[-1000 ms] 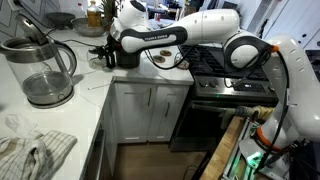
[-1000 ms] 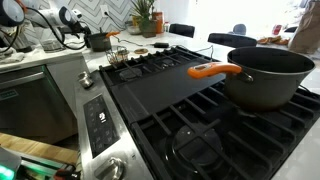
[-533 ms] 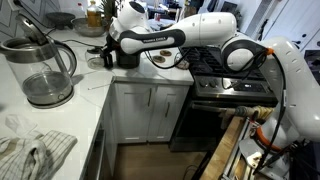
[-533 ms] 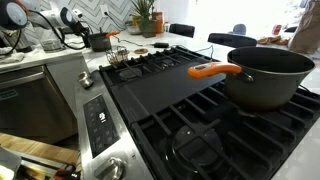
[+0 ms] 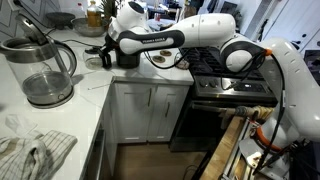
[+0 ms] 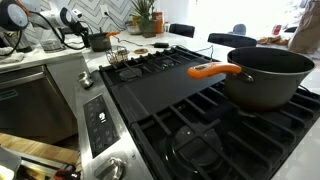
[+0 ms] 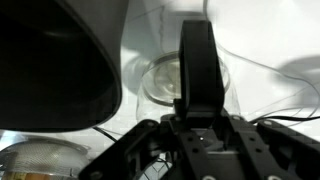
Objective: Put the transparent kettle on the stove
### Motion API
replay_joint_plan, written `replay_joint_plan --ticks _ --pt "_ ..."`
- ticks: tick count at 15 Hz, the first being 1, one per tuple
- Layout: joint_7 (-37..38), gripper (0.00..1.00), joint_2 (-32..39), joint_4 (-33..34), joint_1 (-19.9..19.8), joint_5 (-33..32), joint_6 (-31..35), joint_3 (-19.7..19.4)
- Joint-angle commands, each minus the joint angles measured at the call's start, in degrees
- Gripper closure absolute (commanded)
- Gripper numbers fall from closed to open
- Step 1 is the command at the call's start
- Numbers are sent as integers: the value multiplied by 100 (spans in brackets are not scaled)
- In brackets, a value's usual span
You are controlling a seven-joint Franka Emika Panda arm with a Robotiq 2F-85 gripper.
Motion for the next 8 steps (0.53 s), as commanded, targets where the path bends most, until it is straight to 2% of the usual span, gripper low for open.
replay_joint_plan --ticks 1,8 --pt "-63 93 36 152 82 -102 130 -51" --pt "-44 93 -125 198 165 -89 567 -58"
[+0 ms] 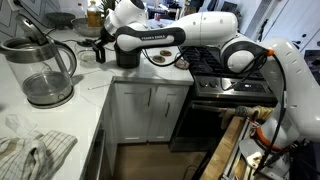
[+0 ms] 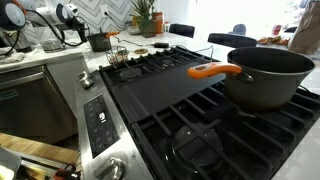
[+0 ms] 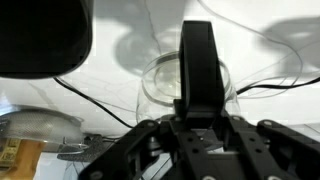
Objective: Put the transparent kettle on the stove
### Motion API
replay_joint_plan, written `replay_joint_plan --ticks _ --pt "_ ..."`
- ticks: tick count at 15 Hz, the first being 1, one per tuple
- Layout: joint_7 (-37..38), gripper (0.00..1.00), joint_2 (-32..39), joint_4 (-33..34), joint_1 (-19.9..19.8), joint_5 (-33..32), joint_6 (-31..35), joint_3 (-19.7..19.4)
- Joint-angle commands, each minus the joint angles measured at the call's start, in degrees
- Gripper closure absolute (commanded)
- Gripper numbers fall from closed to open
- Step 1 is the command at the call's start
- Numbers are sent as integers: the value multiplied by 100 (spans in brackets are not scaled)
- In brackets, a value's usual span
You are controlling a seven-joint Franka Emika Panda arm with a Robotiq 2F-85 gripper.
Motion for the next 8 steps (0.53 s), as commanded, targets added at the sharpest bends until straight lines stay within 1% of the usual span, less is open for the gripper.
replay_joint_plan --ticks 1,8 --pt "-42 93 -75 23 18 -84 307 -56" --pt "-52 93 -179 21 -61 -44 619 -35"
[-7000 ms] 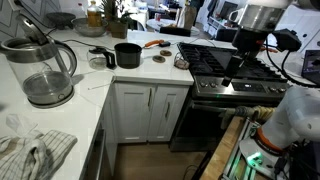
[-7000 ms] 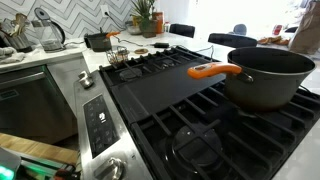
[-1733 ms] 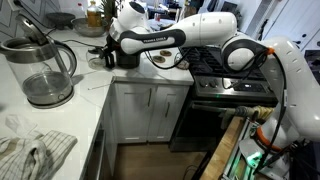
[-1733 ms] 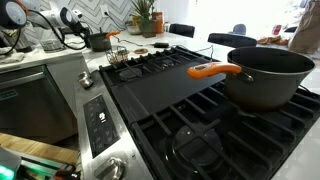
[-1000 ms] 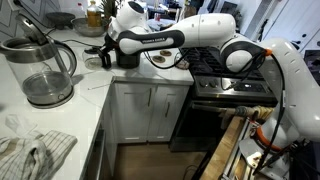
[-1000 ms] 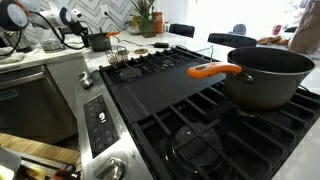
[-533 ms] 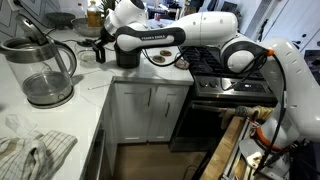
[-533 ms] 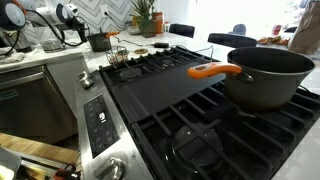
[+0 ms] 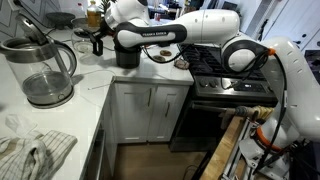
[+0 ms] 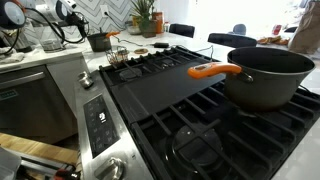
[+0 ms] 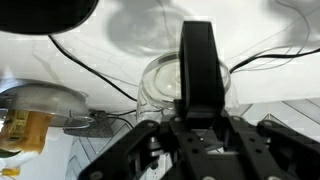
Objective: Put the transparent kettle on the stove
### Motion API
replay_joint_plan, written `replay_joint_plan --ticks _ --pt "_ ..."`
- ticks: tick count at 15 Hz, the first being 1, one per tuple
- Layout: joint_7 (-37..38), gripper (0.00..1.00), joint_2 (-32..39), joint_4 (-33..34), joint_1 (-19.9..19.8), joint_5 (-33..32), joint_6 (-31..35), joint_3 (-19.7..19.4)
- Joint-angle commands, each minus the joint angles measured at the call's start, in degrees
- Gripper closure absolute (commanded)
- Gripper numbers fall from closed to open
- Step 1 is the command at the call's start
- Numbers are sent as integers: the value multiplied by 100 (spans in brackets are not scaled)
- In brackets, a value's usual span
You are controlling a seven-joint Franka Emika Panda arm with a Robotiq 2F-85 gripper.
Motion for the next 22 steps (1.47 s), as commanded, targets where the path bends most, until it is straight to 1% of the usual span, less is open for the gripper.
replay_joint_plan --ticks 1,9,14,18,22 --pt "-45 93 -135 -63 -34 -45 276 -31" --pt "198 93 -562 -332 14 -53 577 -233" --pt "505 93 -937 -636 77 -86 758 -470" --pt "942 93 -1412 -1178 147 -110 955 -782" --pt "1645 93 -2158 -2097 341 -155 971 -1289"
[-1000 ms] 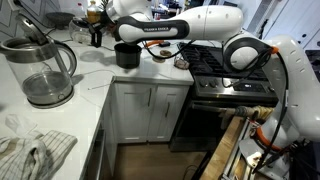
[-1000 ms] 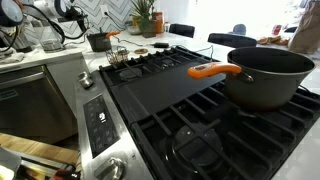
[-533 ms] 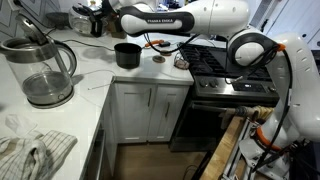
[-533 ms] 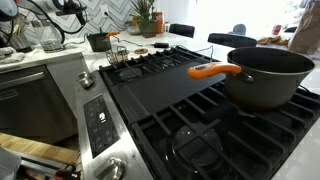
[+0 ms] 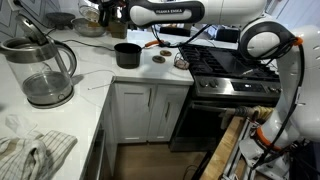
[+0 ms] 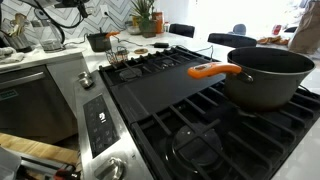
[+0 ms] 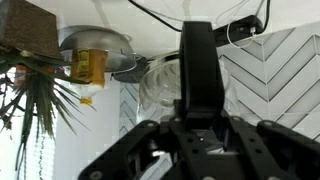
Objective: Put the transparent kettle on the stove
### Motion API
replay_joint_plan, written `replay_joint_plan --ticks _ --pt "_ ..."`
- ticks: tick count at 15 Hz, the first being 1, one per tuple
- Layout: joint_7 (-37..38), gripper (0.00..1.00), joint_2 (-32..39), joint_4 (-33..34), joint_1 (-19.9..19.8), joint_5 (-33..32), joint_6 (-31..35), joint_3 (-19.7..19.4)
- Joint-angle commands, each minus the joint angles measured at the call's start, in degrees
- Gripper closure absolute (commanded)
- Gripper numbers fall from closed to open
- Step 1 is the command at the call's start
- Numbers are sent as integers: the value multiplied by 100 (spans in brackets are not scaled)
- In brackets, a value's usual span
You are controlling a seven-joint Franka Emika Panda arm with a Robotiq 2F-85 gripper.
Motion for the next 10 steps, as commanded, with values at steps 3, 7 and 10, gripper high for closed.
replay_joint_plan --ticks 3,7,10 --pt "1482 93 -1419 -1775 594 -373 -5 -1068" --pt "2644 93 -2262 -2718 1260 -1121 -148 -1926" --pt "3517 93 -2934 -3487 1726 -1970 -150 -2415"
